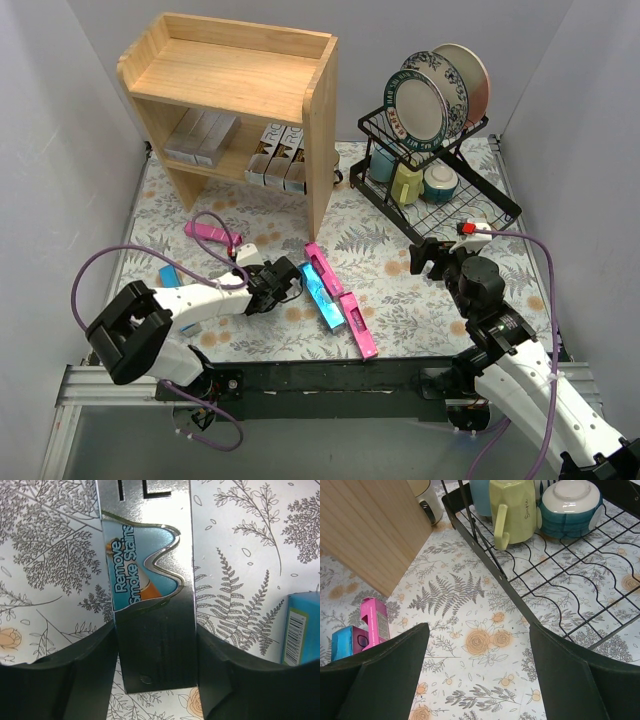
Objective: Place and organize the toothpastes onto the shelf
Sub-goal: Pick up the toothpaste from the center of the board.
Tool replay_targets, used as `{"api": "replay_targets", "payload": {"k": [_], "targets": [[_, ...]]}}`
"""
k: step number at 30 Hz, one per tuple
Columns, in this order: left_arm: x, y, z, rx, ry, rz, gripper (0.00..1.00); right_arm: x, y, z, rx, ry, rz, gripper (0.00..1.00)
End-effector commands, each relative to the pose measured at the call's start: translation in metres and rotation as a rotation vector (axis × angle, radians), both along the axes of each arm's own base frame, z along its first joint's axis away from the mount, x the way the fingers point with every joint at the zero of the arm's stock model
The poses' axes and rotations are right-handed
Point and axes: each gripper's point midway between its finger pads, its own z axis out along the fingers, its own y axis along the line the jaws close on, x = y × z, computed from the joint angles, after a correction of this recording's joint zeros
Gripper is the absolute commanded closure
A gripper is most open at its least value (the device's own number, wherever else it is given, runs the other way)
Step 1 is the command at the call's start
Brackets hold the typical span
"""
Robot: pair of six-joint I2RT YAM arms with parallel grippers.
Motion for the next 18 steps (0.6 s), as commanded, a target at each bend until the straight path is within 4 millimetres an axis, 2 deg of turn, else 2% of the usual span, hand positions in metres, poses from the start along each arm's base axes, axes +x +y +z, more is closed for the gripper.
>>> {"api": "replay_targets", "payload": {"k": [1,8,11,15,16,18], "targets": [[-0.006,0.009,0.01,-0.015,-0.023,0.066,0.51,0.003,0.002,0.017,0.025,-0.063,0.004,0.11],[-0.003,0.013,0.039,-0.045,-0.078,0.092,0.63,0.003,0.003,0.018,0.026,-0.064,0.007,0.11],[-0.001,0.019,0.061,-0.03,-0.109,0.108,0.66,0.003,0.002,0.019,0.024,-0.064,0.003,0.11],[0.005,0.028,0.101,-0.005,-0.17,0.123,0.71,0.003,0.002,0.021,0.022,-0.069,0.002,0.11],[0.008,0.033,0.12,0.0,-0.206,0.131,0.71,0.003,0.002,0.022,0.023,-0.072,0.004,0.11],[0.007,0.043,0.14,0.034,-0.237,0.134,0.72,0.004,0.002,0.024,0.021,-0.071,0.001,0.11]]}}
